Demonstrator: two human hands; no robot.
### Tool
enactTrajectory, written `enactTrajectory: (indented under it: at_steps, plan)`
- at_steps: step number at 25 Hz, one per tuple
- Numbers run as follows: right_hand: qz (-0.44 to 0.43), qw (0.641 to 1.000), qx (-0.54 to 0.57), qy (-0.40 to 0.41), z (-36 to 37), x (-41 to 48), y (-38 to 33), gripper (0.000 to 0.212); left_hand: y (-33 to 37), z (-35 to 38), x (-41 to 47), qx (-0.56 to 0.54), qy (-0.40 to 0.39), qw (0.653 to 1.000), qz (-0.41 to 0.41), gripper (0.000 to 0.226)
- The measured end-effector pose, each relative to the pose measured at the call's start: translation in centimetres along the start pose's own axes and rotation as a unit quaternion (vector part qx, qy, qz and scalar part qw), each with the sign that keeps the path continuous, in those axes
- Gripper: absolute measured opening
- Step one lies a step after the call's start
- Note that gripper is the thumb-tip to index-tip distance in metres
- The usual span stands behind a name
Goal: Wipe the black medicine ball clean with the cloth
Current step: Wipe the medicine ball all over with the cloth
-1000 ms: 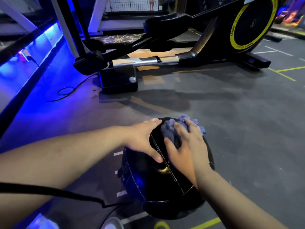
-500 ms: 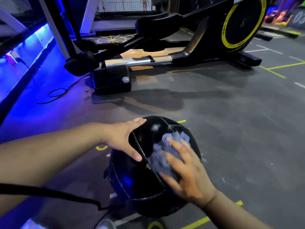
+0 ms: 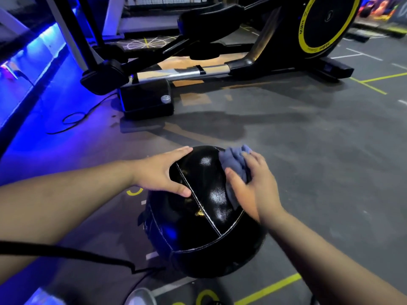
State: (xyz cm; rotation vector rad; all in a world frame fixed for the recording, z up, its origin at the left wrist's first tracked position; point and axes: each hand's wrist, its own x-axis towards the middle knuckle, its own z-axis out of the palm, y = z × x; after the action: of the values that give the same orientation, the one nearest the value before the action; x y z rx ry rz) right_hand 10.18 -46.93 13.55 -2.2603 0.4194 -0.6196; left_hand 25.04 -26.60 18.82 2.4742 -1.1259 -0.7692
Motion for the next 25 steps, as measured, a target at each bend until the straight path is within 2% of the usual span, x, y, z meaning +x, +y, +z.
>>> enactTrajectory:
  at_steps: [2, 3, 6, 8, 9, 10, 12, 13, 15, 17, 19, 22, 25]
  plan:
    - [-0.093, 0.995, -0.009, 0.039, 0.1, -5.1, 0.1, 0.045, -1.2, -0.3, 0.5, -0.007, 0.001, 1.000, 0.016, 0.119]
    - [-0.151, 0.988, -0.019, 0.034, 0.6, -7.8, 0.5, 0.042, -1.6, -0.5, 0.6, -0.012, -0.009, 1.000, 0.016, 0.120]
    - [-0.308, 0.946, -0.092, -0.033, 1.1, -11.0, 2.9, 0.043, -2.2, -0.5, 0.8, -0.022, -0.033, 0.999, 0.005, 0.126]
    - [-0.349, 0.931, -0.101, -0.047, 0.4, -9.2, 3.9, 0.046, -2.5, -0.3, 0.5, -0.019, -0.041, 0.999, 0.005, 0.129]
    - [-0.335, 0.937, -0.085, -0.040, 0.0, -8.0, 4.0, 0.047, -2.5, -0.2, 0.4, -0.019, -0.044, 0.999, 0.001, 0.129]
    - [-0.287, 0.956, -0.053, -0.030, -0.4, -6.7, 3.8, 0.047, -2.5, -0.2, 0.2, -0.021, -0.049, 0.999, -0.001, 0.129]
    - [-0.115, 0.993, 0.001, -0.014, -1.1, -3.4, 2.8, 0.052, -1.9, -0.2, -0.2, -0.028, -0.060, 0.998, -0.018, 0.131]
    - [-0.033, 0.999, 0.012, -0.021, -1.1, -1.3, 2.5, 0.051, -1.5, 0.0, -0.4, -0.018, -0.057, 0.998, -0.021, 0.132]
    - [0.065, 0.995, 0.002, -0.081, -1.4, 3.3, 1.7, 0.039, -1.3, 0.5, -0.1, 0.024, -0.032, 0.999, -0.013, 0.136]
    - [0.072, 0.986, -0.006, -0.148, -1.4, 6.5, 0.2, 0.034, -1.2, 1.1, 0.1, 0.033, -0.010, 0.999, 0.009, 0.139]
    - [0.049, 0.983, -0.005, -0.175, -0.9, 7.4, -0.7, 0.030, -0.8, 1.4, -0.1, 0.028, 0.016, 0.999, 0.018, 0.140]
    - [0.057, 0.984, 0.011, -0.166, -0.6, 6.8, -0.6, 0.022, -1.1, 1.8, -0.3, 0.028, 0.050, 0.998, 0.024, 0.135]
    - [0.056, 0.988, 0.011, -0.143, -1.1, 6.4, 0.0, 0.015, -1.1, 1.5, 0.1, 0.076, 0.057, 0.995, 0.020, 0.131]
